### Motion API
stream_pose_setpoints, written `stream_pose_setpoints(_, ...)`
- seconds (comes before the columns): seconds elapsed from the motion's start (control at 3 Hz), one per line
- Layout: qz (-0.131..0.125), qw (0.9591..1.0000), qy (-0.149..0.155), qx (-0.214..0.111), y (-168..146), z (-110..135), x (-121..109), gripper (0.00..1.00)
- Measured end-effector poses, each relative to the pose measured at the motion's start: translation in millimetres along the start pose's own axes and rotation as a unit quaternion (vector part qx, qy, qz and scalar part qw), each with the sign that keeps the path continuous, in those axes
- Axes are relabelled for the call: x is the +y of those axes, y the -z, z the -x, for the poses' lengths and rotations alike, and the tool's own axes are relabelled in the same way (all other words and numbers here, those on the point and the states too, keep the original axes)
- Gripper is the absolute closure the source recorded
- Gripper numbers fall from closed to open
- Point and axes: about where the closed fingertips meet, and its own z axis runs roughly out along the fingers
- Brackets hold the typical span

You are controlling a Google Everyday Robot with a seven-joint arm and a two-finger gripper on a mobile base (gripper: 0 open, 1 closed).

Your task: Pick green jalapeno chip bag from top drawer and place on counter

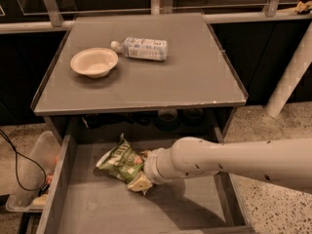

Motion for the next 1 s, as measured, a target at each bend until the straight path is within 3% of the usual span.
stream_pose_setpoints(0.33,0.0,1.0,0.0,0.0,0,0,0,0.88)
stream_pose_setpoints(0.67,0.007,1.0,0.002,-0.002,3,1,0,1.0)
stream_pose_setpoints(1.0,0.023,0.9996,0.002,-0.013,22,3,0,1.0)
